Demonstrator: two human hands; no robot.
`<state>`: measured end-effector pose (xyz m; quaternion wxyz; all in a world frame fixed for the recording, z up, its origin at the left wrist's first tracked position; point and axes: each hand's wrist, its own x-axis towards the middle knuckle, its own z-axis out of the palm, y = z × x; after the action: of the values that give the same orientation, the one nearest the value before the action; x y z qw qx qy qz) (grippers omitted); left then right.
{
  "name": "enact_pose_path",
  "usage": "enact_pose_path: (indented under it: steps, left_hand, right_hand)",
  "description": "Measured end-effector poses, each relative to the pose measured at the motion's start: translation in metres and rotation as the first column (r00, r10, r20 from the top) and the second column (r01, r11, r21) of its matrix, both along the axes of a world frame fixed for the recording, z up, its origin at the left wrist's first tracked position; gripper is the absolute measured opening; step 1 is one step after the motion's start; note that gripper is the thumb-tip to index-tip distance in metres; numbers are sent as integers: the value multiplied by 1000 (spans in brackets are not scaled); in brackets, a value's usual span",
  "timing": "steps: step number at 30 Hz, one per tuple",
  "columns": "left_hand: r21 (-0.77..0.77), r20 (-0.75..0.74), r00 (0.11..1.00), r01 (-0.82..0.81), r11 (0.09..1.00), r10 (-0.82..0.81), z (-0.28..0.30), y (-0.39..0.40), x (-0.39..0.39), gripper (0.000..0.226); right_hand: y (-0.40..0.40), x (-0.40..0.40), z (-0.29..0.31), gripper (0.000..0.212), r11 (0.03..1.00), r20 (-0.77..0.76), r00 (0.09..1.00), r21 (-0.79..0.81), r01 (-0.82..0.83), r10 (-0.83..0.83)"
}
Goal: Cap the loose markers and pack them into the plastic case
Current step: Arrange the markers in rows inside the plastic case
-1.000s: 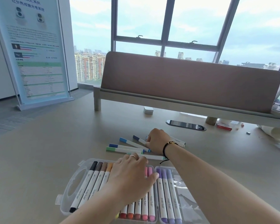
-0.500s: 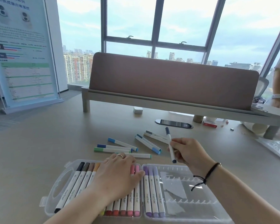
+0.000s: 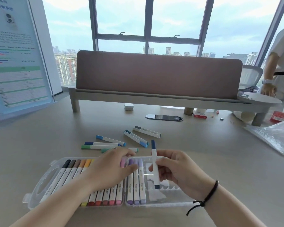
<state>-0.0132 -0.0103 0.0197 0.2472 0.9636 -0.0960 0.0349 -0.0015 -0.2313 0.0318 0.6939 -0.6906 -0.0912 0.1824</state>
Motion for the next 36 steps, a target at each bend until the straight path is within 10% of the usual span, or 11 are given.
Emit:
enact_pose_path:
  steps: [18, 36]
  left_hand:
    - [-308, 123, 991, 82, 948, -46, -11, -31, 6, 49]
    - [-4, 122, 993, -3, 1000, 3, -22, -20, 10, 76]
  right_hand:
    - [8, -4, -12, 40, 947, 237, 963, -260, 190, -128]
    - [17, -3, -27, 30, 781, 455, 885, -586, 215, 98]
